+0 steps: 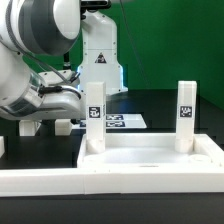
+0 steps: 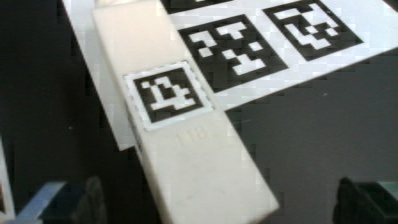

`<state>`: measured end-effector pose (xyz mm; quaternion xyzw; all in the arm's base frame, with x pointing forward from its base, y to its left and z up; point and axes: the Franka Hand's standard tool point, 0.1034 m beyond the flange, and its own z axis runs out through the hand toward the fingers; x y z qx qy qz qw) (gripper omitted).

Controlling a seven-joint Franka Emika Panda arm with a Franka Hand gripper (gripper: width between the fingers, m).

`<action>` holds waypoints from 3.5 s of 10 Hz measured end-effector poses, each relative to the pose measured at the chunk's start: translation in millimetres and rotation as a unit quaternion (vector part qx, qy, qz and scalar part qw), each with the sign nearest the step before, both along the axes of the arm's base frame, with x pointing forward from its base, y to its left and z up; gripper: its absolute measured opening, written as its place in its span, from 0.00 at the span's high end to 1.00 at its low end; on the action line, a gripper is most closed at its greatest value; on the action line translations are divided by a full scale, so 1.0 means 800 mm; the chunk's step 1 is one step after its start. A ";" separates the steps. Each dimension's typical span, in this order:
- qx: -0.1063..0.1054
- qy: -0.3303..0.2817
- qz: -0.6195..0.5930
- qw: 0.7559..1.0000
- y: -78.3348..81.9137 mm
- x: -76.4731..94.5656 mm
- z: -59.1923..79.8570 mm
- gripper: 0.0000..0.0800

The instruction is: Assemble desk

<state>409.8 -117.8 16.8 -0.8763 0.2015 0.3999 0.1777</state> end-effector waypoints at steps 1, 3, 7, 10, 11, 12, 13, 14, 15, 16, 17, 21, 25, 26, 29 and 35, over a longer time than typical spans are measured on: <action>0.002 0.002 0.001 1.000 0.003 -0.002 -0.002 0.19; 0.003 0.003 0.003 1.000 0.005 -0.003 -0.002 0.19; 0.003 0.003 0.003 1.000 0.005 -0.002 -0.002 0.64; 0.003 0.003 0.003 1.000 0.005 -0.002 -0.002 0.64; 0.003 0.003 0.003 1.000 0.005 -0.002 -0.002 0.64; 0.003 0.003 0.003 1.000 0.005 -0.002 -0.002 0.64; 0.003 0.003 0.003 1.000 0.005 -0.002 -0.002 0.64; 0.003 0.003 0.003 1.000 0.005 -0.002 -0.002 0.64; 0.006 0.005 0.002 1.000 0.003 -0.001 0.003 0.64; 0.012 0.005 -0.001 1.000 -0.007 0.011 0.029 0.63; 0.012 -0.007 -0.003 1.000 -0.012 0.024 0.057 0.63; -0.013 -0.091 -0.014 0.996 0.015 0.060 0.170 0.63; -0.083 -0.203 -0.033 0.975 0.056 0.098 0.214 0.63; -0.097 -0.232 -0.039 0.967 0.055 0.099 0.214 0.63; -0.162 -0.278 -0.053 0.945 0.117 0.109 0.206 0.63; -0.234 -0.412 -0.092 0.876 0.161 0.169 0.238 0.63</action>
Offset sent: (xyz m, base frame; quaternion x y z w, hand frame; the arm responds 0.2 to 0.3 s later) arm 0.0000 0.0000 0.0000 0.0000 0.0000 0.0000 1.0000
